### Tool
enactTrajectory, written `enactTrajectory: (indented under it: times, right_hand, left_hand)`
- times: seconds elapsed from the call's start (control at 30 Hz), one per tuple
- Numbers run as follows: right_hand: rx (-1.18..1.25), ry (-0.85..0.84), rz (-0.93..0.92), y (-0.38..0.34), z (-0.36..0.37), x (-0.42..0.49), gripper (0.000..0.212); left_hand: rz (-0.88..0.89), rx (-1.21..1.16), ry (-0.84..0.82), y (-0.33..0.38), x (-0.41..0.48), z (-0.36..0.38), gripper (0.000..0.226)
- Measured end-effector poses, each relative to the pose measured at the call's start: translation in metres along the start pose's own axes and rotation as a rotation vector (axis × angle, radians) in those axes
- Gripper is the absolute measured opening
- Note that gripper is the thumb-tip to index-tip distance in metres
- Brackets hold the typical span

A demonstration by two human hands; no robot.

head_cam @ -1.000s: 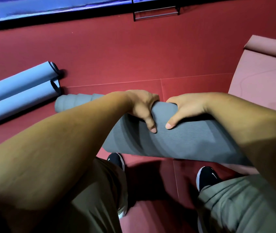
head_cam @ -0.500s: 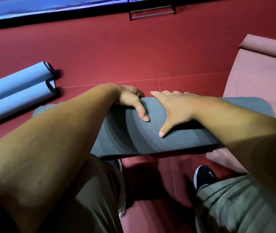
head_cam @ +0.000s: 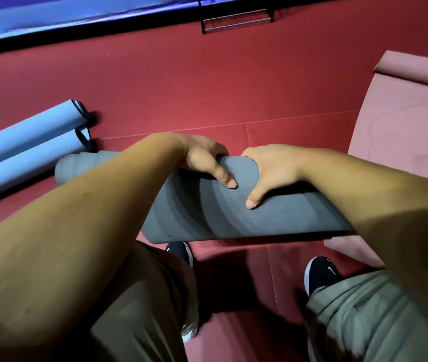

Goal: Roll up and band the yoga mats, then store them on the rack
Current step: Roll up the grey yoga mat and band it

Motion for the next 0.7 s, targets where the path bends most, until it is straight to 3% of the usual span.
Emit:
enactTrajectory:
  times: [0.13, 0.3, 0.37, 0.53, 0.7]
  right_hand:
    - [0.086, -0.053, 0.027, 0.005, 0.003, 0.001, 0.090]
    - [0.233, -0.098, 0.068, 0.010, 0.002, 0.000, 0.074]
    - [0.296, -0.120, 0.091, 0.012, 0.001, -0.003, 0.069]
    - [0.382, -0.190, 0.115, 0.015, 0.005, -0.005, 0.066]
    - [0.419, -0.221, 0.129, 0.017, 0.008, -0.007, 0.063]
  left_hand:
    - [0.073, 0.187, 0.064, 0.006, -0.008, 0.005, 0.083]
    - [0.063, 0.534, 0.101, 0.016, -0.008, 0.022, 0.153]
    - [0.066, 0.642, 0.133, 0.021, -0.006, 0.028, 0.163]
    - [0.129, 0.612, 0.247, 0.032, 0.000, 0.031, 0.131]
    - [0.122, 0.450, 0.230, 0.029, 0.004, 0.024, 0.111]
Point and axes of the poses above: each hand's wrist, its own x-axis towards the middle knuckle, its own z-axis out of the palm, y = z × x, the point moved 4 cm from there along x, towards the middle knuckle, and after that the axes turned 3 degrees about x, right-handed, at the moved point
